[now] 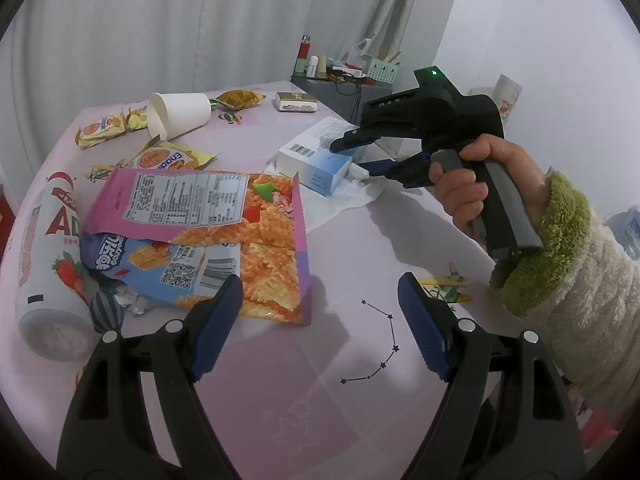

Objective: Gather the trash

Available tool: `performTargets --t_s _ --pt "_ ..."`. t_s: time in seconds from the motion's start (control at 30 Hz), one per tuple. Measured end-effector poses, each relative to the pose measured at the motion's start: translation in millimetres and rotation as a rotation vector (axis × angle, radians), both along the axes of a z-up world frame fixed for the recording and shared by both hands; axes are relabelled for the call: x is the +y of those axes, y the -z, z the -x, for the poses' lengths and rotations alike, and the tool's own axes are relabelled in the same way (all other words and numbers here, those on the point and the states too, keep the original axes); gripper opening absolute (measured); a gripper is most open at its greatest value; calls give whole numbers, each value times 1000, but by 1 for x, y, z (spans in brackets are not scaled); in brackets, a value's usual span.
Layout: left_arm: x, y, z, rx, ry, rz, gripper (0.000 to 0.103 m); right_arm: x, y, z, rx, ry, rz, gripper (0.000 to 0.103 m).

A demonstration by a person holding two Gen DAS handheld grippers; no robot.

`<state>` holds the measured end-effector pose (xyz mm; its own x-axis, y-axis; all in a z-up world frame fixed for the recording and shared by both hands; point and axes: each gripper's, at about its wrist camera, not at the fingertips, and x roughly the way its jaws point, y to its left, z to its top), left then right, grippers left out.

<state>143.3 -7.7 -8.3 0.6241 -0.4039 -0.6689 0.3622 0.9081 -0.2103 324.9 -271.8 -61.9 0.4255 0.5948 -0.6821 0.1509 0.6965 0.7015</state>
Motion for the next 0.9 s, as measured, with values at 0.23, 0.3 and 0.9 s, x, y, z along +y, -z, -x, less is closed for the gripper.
performTargets --t_s 0.23,0.3,0.9 --pt "2 -1 -2 -1 -8 -7 75 24 -5 13 -70 -100 132 57" --pt "3 -1 -2 -3 -13 -12 75 32 -7 23 -100 -150 187 63" --pt "10 8 -9 27 -43 -32 75 44 -10 95 -188 -347 518 25"
